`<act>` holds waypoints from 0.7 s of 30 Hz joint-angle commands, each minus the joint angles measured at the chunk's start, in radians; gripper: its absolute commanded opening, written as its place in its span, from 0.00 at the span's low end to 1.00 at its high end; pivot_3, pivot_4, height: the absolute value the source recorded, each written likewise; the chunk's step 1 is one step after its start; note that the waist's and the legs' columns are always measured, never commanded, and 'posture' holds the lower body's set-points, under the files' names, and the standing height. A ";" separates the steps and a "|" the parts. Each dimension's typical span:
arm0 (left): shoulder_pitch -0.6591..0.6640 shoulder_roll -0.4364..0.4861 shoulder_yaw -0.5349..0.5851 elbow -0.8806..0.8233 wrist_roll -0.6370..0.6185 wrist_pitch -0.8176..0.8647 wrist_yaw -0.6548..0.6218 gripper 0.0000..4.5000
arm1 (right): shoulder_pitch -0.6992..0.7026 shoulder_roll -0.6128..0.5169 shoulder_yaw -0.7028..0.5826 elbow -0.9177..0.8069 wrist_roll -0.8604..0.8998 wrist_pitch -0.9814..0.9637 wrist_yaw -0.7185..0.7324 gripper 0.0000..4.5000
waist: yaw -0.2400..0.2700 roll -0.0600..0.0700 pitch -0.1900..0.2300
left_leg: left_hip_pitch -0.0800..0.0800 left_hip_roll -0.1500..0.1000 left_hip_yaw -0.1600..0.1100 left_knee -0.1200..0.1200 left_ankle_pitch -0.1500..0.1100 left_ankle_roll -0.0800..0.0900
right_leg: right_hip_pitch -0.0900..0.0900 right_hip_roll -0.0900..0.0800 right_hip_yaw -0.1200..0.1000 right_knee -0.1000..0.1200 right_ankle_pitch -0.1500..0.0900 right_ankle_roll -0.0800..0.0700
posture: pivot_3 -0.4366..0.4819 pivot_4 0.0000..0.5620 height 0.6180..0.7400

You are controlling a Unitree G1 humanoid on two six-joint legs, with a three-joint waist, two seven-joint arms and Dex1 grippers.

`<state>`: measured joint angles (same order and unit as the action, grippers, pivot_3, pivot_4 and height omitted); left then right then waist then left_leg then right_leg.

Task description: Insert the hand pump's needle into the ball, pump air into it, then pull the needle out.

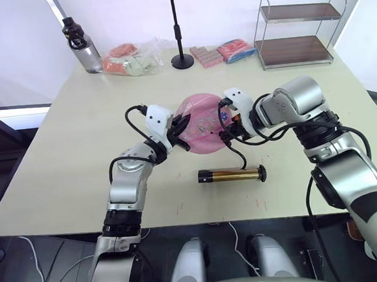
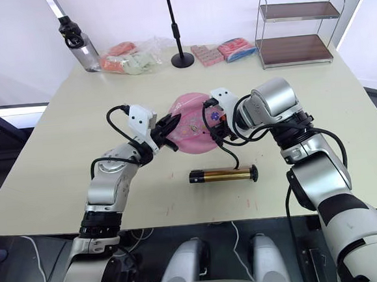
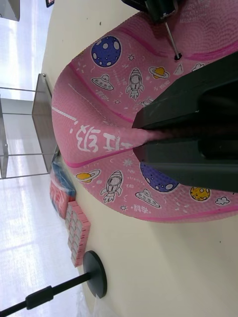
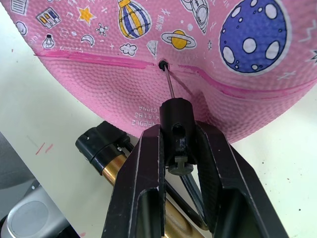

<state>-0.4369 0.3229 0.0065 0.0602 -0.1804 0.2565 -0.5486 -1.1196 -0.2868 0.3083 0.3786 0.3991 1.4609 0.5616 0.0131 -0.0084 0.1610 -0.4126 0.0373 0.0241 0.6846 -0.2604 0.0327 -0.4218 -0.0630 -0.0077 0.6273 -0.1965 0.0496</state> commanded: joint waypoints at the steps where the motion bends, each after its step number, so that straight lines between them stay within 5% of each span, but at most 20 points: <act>1: 0.009 -0.001 -0.002 0.019 -0.005 0.028 0.003 0.01 | 0.029 -0.025 0.045 0.050 -0.056 0.027 -0.035 0.08 | 0.000 0.000 0.000 | 0.000 0.000 0.000 0.000 0.000 0.000 | 0.000 0.000 0.000 0.000 0.000 0.000 | 0.48 0.27 1.00; 21: 0.041 0.009 -0.034 -0.049 -0.101 0.170 -0.079 0.01 | -0.115 0.107 0.048 0.168 -0.063 0.007 -0.007 0.08 | -0.027 0.001 -0.001 | 0.000 0.000 -0.002 -0.001 0.000 0.000 | 0.000 0.000 -0.001 -0.001 0.000 0.000 | 0.48 0.27 1.00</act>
<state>-0.4226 0.3435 0.0308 -0.0013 -0.2774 0.3843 -0.5920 -1.2251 -0.2071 0.3552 0.5253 0.3520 1.4765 0.5624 -0.0139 -0.0072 0.1601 -0.4126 0.0376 0.0223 0.6840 -0.2604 0.0327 -0.4218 -0.0628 -0.0090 0.6267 -0.1967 0.0495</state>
